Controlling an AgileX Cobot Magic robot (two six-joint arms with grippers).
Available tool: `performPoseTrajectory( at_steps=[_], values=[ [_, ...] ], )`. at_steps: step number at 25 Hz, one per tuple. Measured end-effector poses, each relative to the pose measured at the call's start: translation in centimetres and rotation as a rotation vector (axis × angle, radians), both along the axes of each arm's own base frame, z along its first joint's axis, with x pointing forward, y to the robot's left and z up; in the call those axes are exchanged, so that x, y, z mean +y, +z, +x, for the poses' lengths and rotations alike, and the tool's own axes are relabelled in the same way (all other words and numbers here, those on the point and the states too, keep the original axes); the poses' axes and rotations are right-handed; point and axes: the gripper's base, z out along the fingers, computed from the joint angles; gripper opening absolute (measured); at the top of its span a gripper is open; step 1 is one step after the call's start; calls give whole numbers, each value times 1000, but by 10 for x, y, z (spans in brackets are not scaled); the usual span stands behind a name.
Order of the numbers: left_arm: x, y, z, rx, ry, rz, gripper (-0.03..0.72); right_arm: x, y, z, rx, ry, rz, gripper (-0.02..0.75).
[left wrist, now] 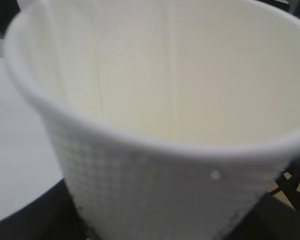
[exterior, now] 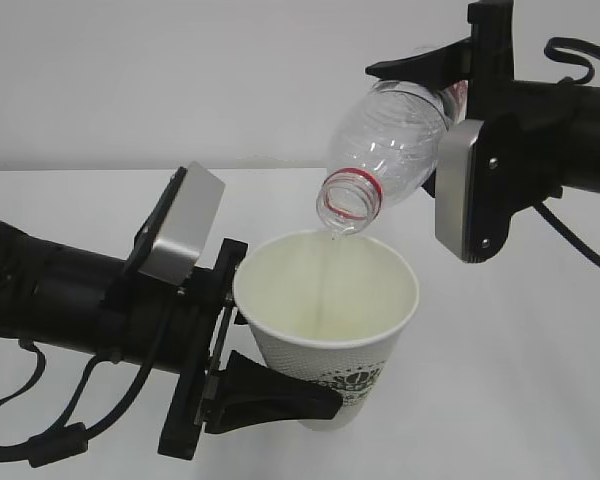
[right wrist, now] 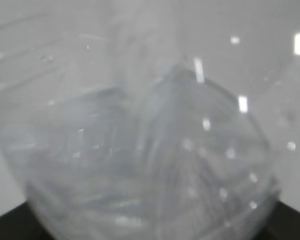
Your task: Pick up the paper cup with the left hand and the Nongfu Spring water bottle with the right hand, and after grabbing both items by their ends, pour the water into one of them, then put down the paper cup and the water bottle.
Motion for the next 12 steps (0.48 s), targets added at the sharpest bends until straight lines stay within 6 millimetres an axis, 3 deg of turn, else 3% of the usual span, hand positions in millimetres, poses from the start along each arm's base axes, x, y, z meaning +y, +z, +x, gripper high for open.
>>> performPoseTrajectory(
  at_steps=[12],
  values=[
    [0, 0, 0, 0, 0, 0, 495, 0, 0, 0, -1, 1, 0, 493]
  ],
)
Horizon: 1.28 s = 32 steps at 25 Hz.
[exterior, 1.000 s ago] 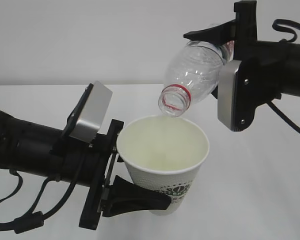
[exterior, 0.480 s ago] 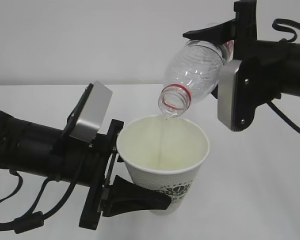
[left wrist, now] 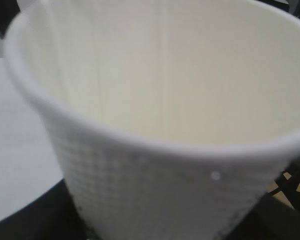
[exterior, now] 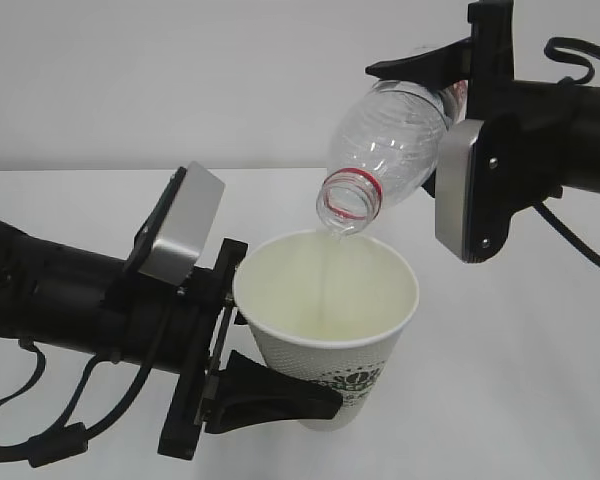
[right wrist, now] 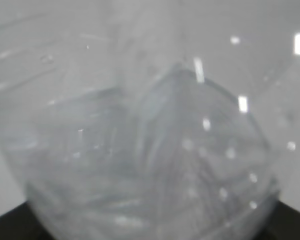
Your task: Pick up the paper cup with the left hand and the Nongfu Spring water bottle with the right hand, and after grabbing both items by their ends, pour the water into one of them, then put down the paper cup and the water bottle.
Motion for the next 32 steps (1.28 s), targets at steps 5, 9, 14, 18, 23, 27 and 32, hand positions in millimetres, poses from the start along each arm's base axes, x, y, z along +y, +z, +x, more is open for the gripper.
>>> performPoseTrajectory(
  at_steps=[5, 9, 14, 18, 23, 27, 32],
  values=[
    [0, 0, 0, 0, 0, 0, 495, 0, 0, 0, 0, 0, 0, 493],
    [0, 0, 0, 0, 0, 0, 494, 0, 0, 0, 0, 0, 0, 493],
    [0, 0, 0, 0, 0, 0, 492, 0, 0, 0, -1, 2, 1, 493],
    [0, 0, 0, 0, 0, 0, 492, 0, 0, 0, -1, 2, 1, 493],
    [0, 0, 0, 0, 0, 0, 492, 0, 0, 0, -1, 2, 1, 493],
    [0, 0, 0, 0, 0, 0, 492, 0, 0, 0, -1, 2, 1, 493],
    [0, 0, 0, 0, 0, 0, 492, 0, 0, 0, -1, 2, 1, 493]
  ],
)
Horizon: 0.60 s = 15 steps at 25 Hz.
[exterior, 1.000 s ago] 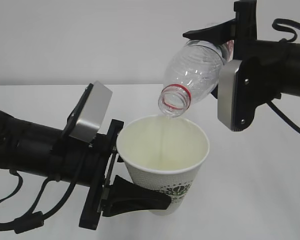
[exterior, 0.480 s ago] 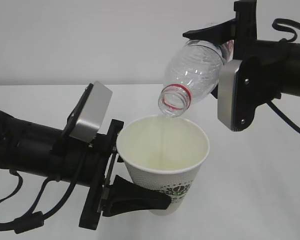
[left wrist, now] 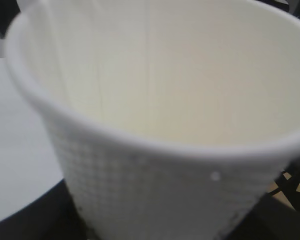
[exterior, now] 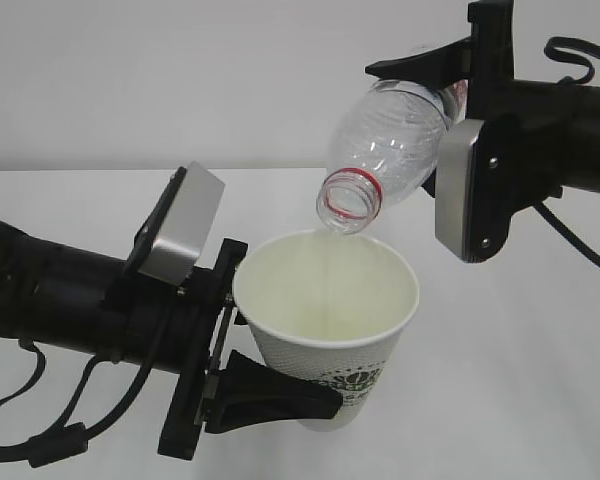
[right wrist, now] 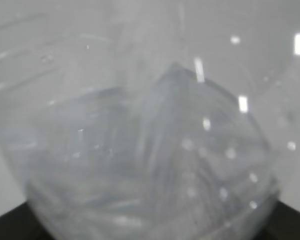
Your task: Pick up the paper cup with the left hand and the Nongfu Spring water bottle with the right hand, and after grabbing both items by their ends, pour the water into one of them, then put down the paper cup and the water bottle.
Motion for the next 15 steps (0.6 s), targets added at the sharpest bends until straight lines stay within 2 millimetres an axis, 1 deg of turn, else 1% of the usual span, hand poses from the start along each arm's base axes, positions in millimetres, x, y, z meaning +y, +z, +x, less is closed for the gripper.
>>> performPoseTrajectory(
  at_steps=[15],
  values=[
    [0, 0, 0, 0, 0, 0, 492, 0, 0, 0, 0, -1, 1, 493]
  ],
)
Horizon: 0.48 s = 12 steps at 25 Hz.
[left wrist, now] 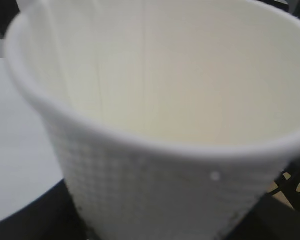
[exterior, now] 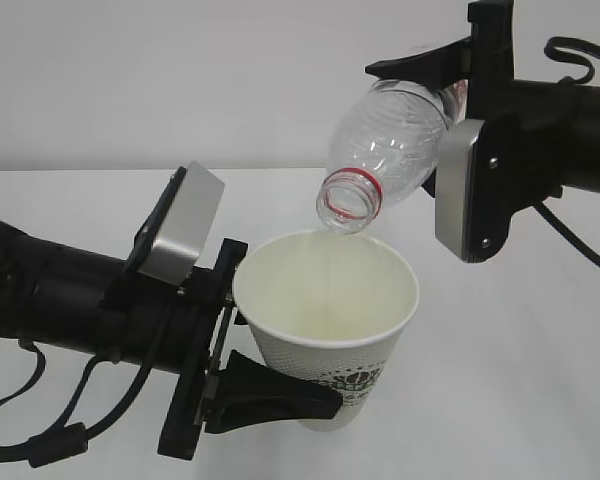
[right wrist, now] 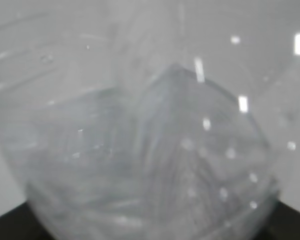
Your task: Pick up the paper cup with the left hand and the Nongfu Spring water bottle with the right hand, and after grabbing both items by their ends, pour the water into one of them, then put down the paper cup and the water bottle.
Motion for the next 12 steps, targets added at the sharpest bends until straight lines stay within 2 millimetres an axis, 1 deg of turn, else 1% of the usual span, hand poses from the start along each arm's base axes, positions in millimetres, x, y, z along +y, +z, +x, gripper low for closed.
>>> performPoseTrajectory(
  at_steps=[12],
  values=[
    [0, 0, 0, 0, -1, -1, 492, 0, 0, 0, -1, 2, 2, 493]
  ],
)
